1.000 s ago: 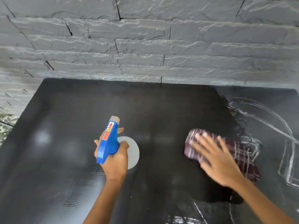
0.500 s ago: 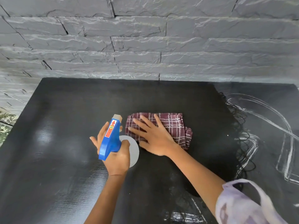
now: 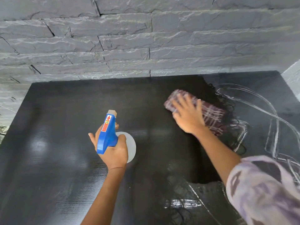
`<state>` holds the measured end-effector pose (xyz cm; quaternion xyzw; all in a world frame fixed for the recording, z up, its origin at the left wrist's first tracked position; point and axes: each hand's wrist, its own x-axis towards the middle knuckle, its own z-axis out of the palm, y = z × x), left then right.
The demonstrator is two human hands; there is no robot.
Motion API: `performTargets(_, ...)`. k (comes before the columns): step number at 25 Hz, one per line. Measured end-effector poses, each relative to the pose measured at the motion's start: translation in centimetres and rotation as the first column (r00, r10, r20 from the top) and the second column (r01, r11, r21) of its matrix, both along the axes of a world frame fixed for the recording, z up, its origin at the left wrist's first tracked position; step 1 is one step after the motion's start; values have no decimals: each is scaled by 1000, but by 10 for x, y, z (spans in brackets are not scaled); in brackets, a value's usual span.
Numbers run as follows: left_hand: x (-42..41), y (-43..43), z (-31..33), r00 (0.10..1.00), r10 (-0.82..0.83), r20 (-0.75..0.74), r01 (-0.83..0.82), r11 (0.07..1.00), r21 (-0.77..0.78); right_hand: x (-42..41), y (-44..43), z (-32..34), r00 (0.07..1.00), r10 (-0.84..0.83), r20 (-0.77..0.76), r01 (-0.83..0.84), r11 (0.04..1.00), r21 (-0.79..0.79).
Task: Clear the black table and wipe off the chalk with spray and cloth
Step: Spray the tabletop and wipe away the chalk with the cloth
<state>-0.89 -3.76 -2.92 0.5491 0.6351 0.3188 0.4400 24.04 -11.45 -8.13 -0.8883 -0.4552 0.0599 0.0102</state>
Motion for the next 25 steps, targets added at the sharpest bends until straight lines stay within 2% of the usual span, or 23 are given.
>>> performTargets(1, -1, 1, 2, 994, 19, 111, -21, 1000, 18, -28, -2, -2, 988, 156, 21, -156, 988, 4)
performTargets(3, 2, 3, 6, 982, 19, 186, -35, 996, 83, -83, -33, -8, 899, 435, 53, -437, 899, 33)
performTargets(5, 4, 1, 8, 976, -48, 212, 6, 981, 192, -120, -86, -15, 803, 592, 69, -596, 802, 50)
performTargets(7, 4, -2, 12, 969, -125, 212, 61, 956, 287, -119, -139, -16, 751, 657, 69, -660, 750, 40)
performTargets(9, 4, -3, 17, 962, -154, 227, 77, 945, 318, -78, -167, -12, 812, 567, 139, -573, 819, 10)
performTargets(11, 4, -1, 19, 959, -167, 229, 87, 942, 323, -33, -158, -5, 954, 275, 115, -276, 961, -14)
performTargets(12, 3, -2, 21, 959, -166, 231, 88, 946, 312, -18, -142, -1, 992, 91, 85, -90, 996, -16)
performTargets(14, 3, -4, 21, 957, -160, 243, 87, 954, 286, -20, -99, 1, 987, -157, 30, 157, 988, 1)
performTargets(15, 3, -6, 22, 955, -156, 252, 87, 961, 263, -34, -81, 2, 988, -154, 14, 154, 988, 13)
performTargets(17, 1, -9, 24, 953, -147, 264, 91, 973, 213, -80, -66, -3, 998, 63, 26, -64, 997, 36)
performTargets(20, -9, -15, 25, 956, -118, 269, 59, 974, 218, -163, -108, -10, 896, 443, 31, -444, 893, 70)
performTargets(22, -26, -28, 26, 959, -100, 266, 32, 968, 250, -195, -169, -16, 809, 585, 49, -587, 808, 56)
performTargets(24, -49, -49, 29, 957, -127, 260, 50, 958, 282, -191, -231, -19, 733, 676, 75, -680, 732, 37)
performTargets(25, -62, -62, 30, 955, -134, 263, 58, 959, 278, -175, -252, -17, 734, 670, 109, -676, 736, 29)
